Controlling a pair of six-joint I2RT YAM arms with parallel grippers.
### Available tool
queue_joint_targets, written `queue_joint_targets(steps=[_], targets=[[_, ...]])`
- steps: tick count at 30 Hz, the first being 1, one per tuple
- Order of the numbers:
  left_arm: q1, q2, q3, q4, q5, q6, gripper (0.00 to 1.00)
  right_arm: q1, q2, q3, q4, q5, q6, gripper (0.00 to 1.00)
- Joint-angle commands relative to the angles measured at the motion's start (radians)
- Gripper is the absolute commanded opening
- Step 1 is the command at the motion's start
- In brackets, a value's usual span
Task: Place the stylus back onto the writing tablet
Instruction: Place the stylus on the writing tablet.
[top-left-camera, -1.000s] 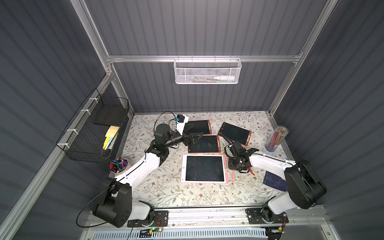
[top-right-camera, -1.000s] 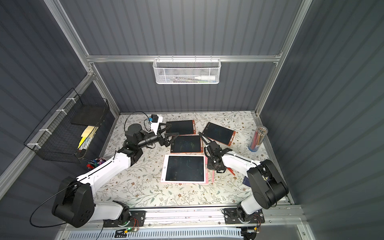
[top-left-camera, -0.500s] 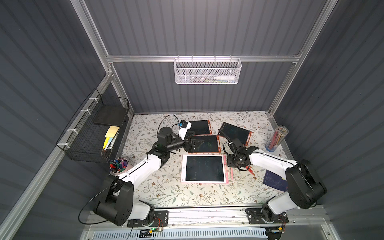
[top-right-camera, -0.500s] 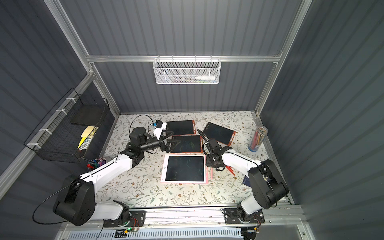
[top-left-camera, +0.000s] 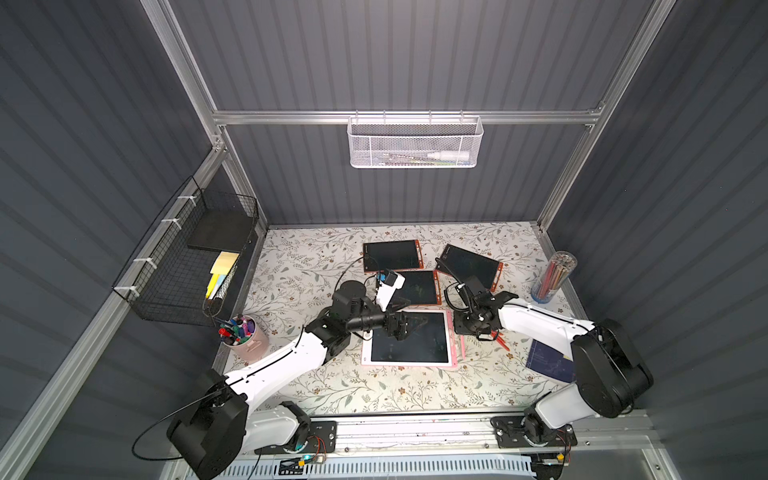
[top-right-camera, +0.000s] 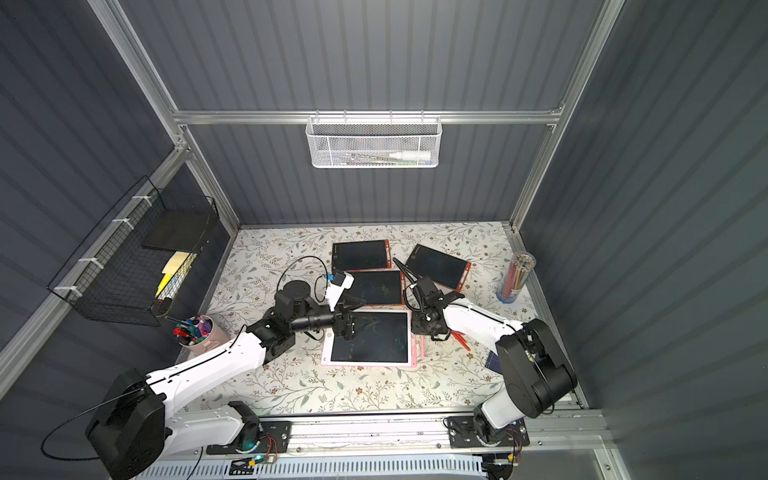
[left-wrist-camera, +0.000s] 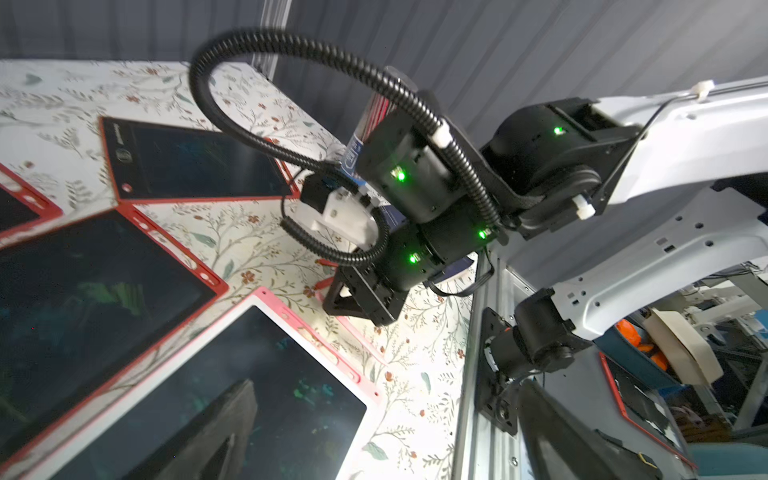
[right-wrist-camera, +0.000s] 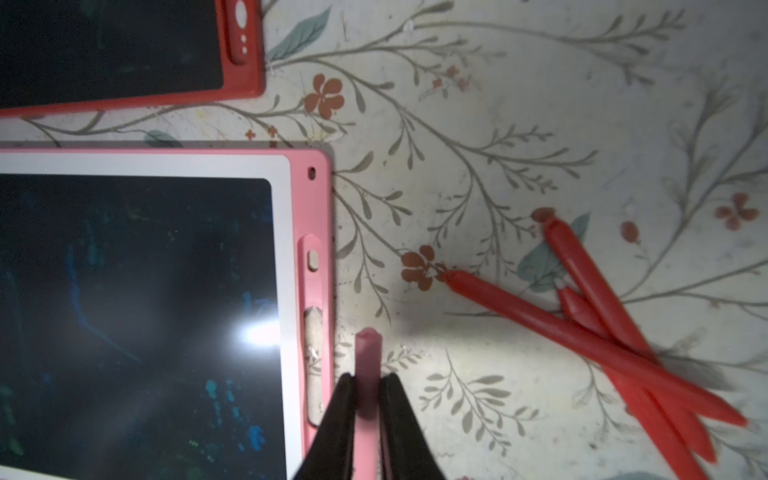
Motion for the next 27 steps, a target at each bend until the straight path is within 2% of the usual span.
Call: queue_joint_targets(steps=[1,6,11,18,27], targets=[[-0.046,-0.018,-0.009,-0.064,-0.047,-0.044,0.99,0.007,-0.009,0.029,-0.025,-0.018,-0.015,0.16],[-0.094,-0.053,0.002,-0.117,-0.104,-0.054,0.99,0.018,-0.003,0.044,-0.020,-0.032,-0.003,0.16],[-0.106,-0.055,0.038,-0.154,-0.226,-0.006,0.99,0.034,0.024,0.071,-0.020,-0.043,0.011,0.16],[-0.110,-0.055,0.023,-0.118,-0.164,0.035,0.99,0.058,0.063,0.112,-0.027,-0.040,0.018,0.16],[-0.111,-0.081,0.016,-0.103,-0.148,0.036,0.99,0.071,0.115,0.119,-0.025,0.001,0.031,0.16]])
